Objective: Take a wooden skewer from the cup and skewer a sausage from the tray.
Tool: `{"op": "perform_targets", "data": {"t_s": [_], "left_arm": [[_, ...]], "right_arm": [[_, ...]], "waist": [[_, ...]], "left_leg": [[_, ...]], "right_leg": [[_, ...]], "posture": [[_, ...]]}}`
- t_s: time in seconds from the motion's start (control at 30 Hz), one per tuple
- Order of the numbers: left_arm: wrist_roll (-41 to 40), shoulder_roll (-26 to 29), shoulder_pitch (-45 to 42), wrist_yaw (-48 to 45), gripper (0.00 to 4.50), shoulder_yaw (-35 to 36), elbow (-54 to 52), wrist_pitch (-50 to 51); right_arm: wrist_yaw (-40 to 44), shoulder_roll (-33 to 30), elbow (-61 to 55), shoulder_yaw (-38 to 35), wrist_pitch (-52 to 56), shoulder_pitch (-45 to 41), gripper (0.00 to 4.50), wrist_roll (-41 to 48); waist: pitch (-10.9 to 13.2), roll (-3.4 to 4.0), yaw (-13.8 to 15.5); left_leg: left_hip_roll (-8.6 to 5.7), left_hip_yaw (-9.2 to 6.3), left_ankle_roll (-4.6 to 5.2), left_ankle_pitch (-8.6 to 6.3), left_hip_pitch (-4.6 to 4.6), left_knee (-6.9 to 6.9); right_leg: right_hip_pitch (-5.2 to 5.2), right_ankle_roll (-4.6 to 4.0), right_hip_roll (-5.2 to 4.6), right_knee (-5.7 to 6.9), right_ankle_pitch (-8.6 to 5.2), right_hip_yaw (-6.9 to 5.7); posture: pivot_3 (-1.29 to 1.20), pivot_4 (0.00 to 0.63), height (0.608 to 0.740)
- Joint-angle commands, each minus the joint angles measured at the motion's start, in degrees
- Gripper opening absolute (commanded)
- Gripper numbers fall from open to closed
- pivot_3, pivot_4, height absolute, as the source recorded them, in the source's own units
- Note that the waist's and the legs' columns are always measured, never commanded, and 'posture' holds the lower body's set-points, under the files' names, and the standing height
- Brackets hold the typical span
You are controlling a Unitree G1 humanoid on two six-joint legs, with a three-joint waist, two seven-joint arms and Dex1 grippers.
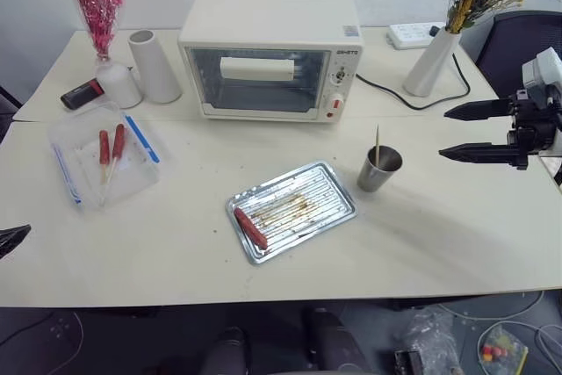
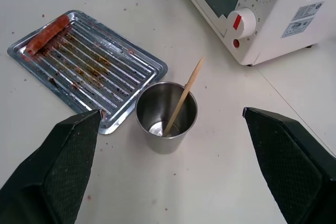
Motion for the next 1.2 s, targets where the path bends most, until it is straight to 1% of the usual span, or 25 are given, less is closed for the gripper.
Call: {"op": "perform_targets", "data": {"t_s": [0.03,0.17,0.37,0.6,0.93,1.1,1.2], "left_arm": [[-1.0,0.0,-0.1,0.5,3.74,0.7,-1.4,0.4],[-1.6,-0.2,0.3,0.6,3.74,1.2,-2.6,1.3],[-1.2,-0.2,0.6,0.4,3.74,1.4,-2.7,1.3],[0.1,-0.8,2.2,-0.1,3.74,1.3,-2.4,0.3],[1.8,-2.2,4.5,-0.2,3.74,1.3,-0.9,-2.6],[1.7,-1.8,3.4,0.7,3.74,0.3,-0.6,-2.9],[0.1,-1.4,1.2,1.8,3.74,-1.0,-1.6,-1.9]], "right_arm": [[0.9,-0.2,-1.0,-3.0,0.7,-0.3,4.50,1.2],[1.1,-0.3,-1.8,-3.4,1.1,0.6,4.50,1.6],[1.3,0.3,-1.6,-2.7,1.4,-1.0,4.50,1.2],[1.6,1.0,-1.3,-2.2,0.5,-1.5,4.50,0.4],[0.6,2.9,-2.6,-2.6,-1.1,0.0,4.50,0.1],[0.0,3.6,-2.4,-2.6,-1.7,-0.3,4.50,0.0],[-1.1,4.2,-2.6,-2.9,-1.4,-0.4,4.50,0.0]], "waist": [[0.0,0.00,0.0],[0.0,0.00,0.0],[0.0,0.00,-0.2],[0.0,0.00,-0.6],[0.0,0.00,-1.1],[0.0,0.00,-1.0],[0.0,0.00,-1.0]], "left_leg": [[0.02,0.00,0.00,0.00,0.00,0.00],[0.14,0.01,-0.05,-0.03,0.02,0.02],[0.23,0.03,-0.12,-0.07,0.10,0.04],[0.25,0.05,-0.12,-0.07,0.13,0.04],[0.26,0.07,-0.12,-0.07,0.15,0.04],[0.26,0.07,-0.12,-0.07,0.16,0.05],[0.28,0.07,-0.12,-0.07,0.16,0.05]], "right_leg": [[0.00,0.00,0.04,0.00,0.00,0.01],[0.00,0.00,0.20,0.04,0.00,0.02],[-0.01,-0.02,0.42,0.12,0.02,0.04],[-0.01,-0.04,0.44,0.17,0.02,0.05],[-0.01,-0.03,0.44,0.19,0.02,0.07],[-0.01,-0.03,0.44,0.20,0.02,0.07],[-0.01,-0.03,0.43,0.20,0.02,0.08]], "posture": [[0.00,0.150,0.740],[0.00,0.150,0.740],[0.00,0.150,0.740],[0.00,0.150,0.740],[0.00,0.150,0.740],[0.00,0.150,0.740],[0.00,0.150,0.740]]}}
